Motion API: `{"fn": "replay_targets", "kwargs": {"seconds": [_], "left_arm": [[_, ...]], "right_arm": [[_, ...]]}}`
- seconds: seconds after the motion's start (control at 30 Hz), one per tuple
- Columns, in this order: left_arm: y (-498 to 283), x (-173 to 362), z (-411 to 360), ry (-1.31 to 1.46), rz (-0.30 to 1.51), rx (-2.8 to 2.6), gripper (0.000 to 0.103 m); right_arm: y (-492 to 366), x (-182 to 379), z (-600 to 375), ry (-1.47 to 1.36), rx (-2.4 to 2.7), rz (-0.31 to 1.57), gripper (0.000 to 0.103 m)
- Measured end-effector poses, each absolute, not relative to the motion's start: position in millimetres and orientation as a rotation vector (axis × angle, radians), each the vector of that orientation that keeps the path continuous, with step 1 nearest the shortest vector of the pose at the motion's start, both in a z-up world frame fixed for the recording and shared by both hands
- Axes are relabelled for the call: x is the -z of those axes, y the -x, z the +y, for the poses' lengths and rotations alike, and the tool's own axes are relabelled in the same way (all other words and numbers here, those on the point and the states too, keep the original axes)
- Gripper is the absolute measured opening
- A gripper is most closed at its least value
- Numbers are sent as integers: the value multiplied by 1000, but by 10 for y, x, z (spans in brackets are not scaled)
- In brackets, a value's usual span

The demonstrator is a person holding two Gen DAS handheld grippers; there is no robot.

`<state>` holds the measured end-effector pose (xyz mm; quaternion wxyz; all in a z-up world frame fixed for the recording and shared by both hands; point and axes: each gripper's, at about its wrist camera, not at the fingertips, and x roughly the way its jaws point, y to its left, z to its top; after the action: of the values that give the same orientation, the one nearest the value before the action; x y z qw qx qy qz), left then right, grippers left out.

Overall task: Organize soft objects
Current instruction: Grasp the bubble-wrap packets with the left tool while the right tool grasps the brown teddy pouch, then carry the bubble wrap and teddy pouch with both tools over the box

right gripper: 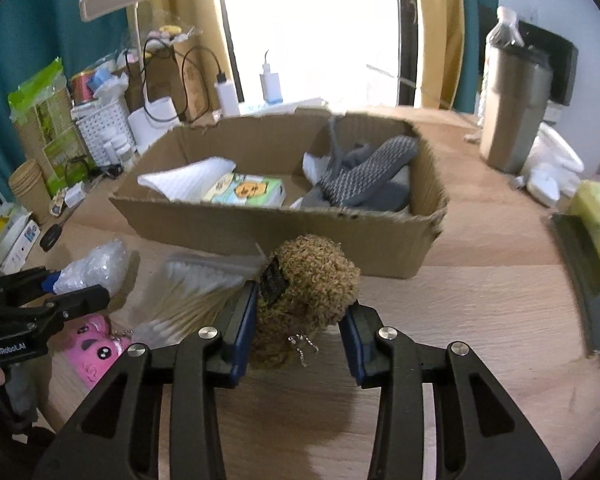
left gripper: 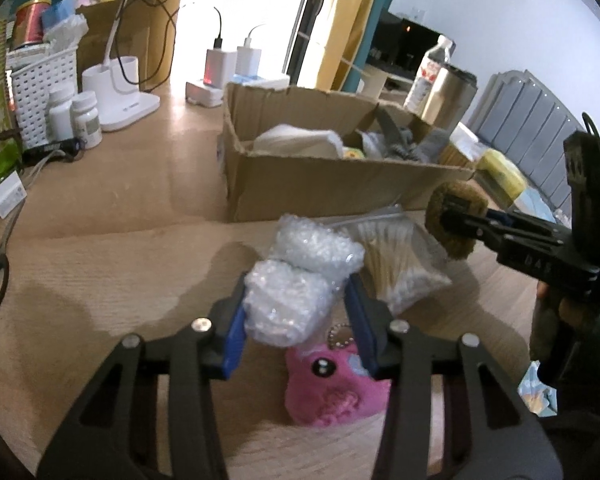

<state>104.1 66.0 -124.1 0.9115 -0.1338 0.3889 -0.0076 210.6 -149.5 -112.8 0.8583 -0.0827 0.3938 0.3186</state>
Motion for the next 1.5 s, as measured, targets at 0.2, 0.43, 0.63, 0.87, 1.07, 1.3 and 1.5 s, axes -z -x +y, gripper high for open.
{"fn": "replay_targets", "kwargs": {"seconds": [0.2, 0.43, 0.63, 0.87, 1.07, 1.3, 1.5], "left_arm": [[-888, 1142, 709, 301, 743, 21, 46], [-685, 1073, 846, 348, 685, 27, 46], [-579, 1020, 967, 374, 647, 26, 46], [-533, 941, 1066, 380, 611, 26, 46], [-550, 862, 1148, 374, 592, 22, 46], [-645, 772, 1173, 364, 579, 23, 46], [-776, 717, 1144, 345, 578, 23, 46]], "right_arm": [[-1965, 891, -1501, 193, -666, 768, 41], [-1770, 712, -1346, 228, -687, 724, 41], [-1641, 611, -1188, 260, -708, 699, 41], [-1585, 481, -998, 289, -727, 668, 41], [-1595, 412, -891, 294, -742, 652, 41], [-1654, 343, -843, 288, -750, 633, 41], [-1768, 291, -863, 269, -758, 618, 41]]}}
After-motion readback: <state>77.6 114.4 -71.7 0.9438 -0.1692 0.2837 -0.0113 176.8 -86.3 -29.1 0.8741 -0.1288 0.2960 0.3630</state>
